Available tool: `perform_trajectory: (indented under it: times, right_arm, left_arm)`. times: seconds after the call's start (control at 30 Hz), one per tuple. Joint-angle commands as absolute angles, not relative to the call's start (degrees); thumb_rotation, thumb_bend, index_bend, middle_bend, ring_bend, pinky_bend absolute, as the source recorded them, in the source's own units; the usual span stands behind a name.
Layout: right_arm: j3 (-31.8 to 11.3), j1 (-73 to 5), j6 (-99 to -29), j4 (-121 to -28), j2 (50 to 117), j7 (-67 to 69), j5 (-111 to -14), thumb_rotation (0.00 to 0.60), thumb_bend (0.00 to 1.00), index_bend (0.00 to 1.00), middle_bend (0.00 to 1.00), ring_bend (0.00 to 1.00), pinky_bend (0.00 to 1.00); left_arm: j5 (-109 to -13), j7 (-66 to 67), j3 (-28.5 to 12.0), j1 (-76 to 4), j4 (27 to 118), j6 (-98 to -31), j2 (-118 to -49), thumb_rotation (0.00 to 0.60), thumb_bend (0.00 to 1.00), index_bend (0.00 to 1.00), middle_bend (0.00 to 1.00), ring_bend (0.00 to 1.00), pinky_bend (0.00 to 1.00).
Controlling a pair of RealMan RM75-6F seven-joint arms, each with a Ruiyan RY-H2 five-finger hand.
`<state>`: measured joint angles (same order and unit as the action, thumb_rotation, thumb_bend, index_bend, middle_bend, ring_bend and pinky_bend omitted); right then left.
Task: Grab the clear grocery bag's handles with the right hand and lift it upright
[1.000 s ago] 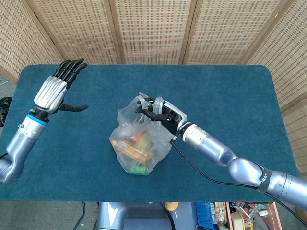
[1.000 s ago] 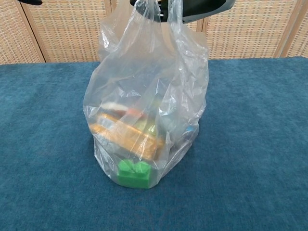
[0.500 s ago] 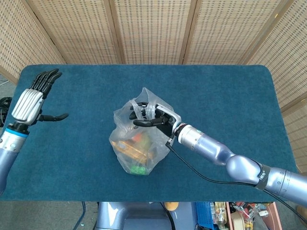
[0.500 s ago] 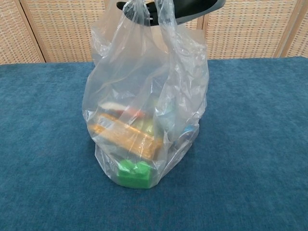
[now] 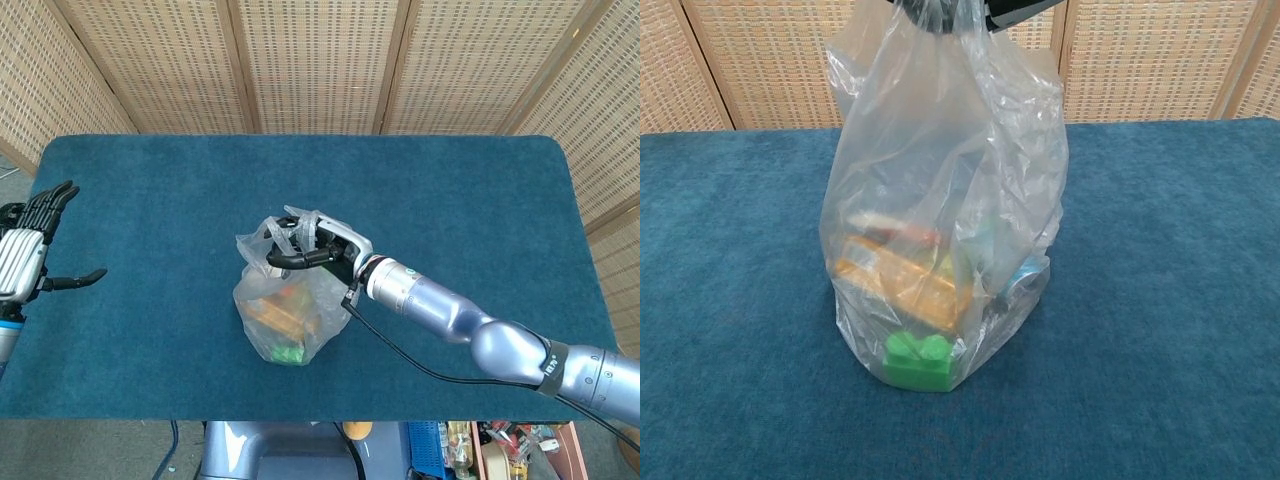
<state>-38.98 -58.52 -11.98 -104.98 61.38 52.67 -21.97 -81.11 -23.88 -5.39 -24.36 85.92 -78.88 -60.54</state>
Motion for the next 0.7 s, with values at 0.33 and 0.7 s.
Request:
perform_trajectory:
  times: [0.33,0.7]
  right_arm:
    - [-34.31,-62.11,-17.28,-105.38,60.08,49.88,-20.53,0.600,0.51,0.54,0.68,0.48,0.65]
    - [-29.14,-65.66,-21.40,-104.75,60.27,46.37,-18.22,0.600,0.55,0.62,0.72,0.54,0.76]
  left_arm:
    - [-78.51,-22.95,-5.35,-19.01,84.37,-83.04,-63.37,0.600,0.10,0.00,0.00,0.00,0.00]
    - [-74.81,-22.25,-6.20,-17.31,81.02,-81.06,-66.14,0.600,0.11,0.00,0.00,0.00,0.00]
